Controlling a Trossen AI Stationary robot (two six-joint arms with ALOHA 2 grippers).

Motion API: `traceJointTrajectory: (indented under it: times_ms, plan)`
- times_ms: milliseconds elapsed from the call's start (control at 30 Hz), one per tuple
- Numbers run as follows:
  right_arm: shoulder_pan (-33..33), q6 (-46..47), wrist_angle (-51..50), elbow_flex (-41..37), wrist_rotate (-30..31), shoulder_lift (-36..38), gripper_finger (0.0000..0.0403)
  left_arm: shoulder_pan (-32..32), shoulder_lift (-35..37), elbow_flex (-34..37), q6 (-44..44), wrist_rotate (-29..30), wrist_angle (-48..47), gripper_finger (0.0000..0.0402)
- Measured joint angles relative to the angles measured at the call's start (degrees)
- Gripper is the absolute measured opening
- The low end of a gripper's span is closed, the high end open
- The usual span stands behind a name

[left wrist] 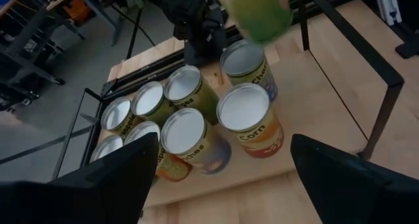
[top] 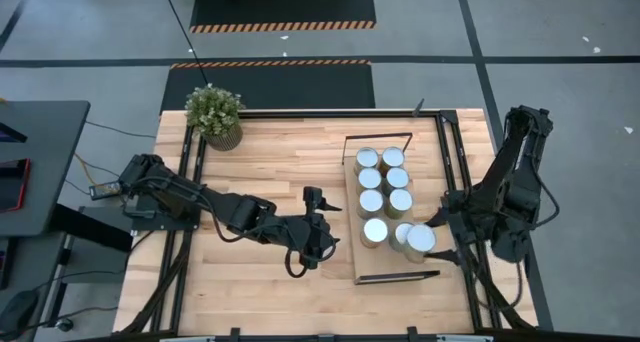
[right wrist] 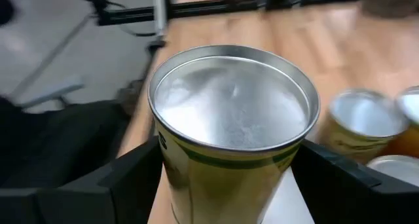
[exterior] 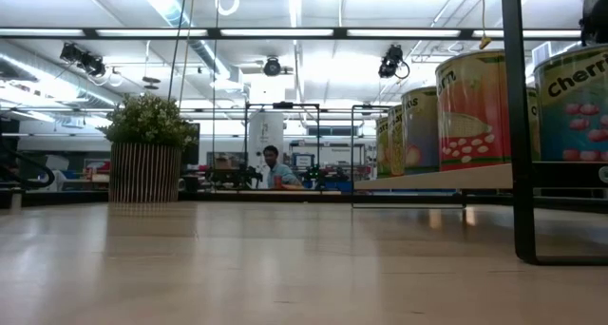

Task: Pick and place cans onto a shelf
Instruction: Put the canned oranges on the shelf

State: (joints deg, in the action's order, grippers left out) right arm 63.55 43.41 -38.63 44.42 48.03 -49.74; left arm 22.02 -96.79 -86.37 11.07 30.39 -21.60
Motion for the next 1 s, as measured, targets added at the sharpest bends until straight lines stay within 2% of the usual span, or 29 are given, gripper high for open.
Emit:
traceJointTrajectory:
  times_ms: [133, 233, 367, 500, 800, 1000]
  plan:
    - [-0.3, 1.9, -3.2, 3.9, -6.4, 1.4, 0.0319, -0.1, 0.0, 0.0, 0.0, 0.8, -0.8, 0.0354]
    - [-1.7, 6.4, -9.2, 6.5, -11.4, 1.6, 0.0319, -0.1, 0.0, 0.0, 0.0, 1.1, -1.1, 0.0354]
    - [-5.2, 13.6, -16.1, 7.0, -18.2, 1.5, 0.0319, -0.1, 0.0, 0.0, 0.0, 1.1, -1.7, 0.0354]
    - [-8.5, 16.5, -17.7, 6.9, -24.0, 0.6, 0.0319, -0.1, 0.0, 0.0, -0.4, 1.1, -2.6, 0.0354]
    - [-9.8, 14.4, -15.9, 6.9, -24.4, -5.6, 0.0319, 0.1, 0.0, 0.0, -1.9, 3.0, -5.1, 0.0354]
    - [-9.9, 14.8, -15.4, 6.9, -20.2, -9.0, 0.0319, 0.1, 0.0, 0.0, -3.0, 3.0, -5.4, 0.0354]
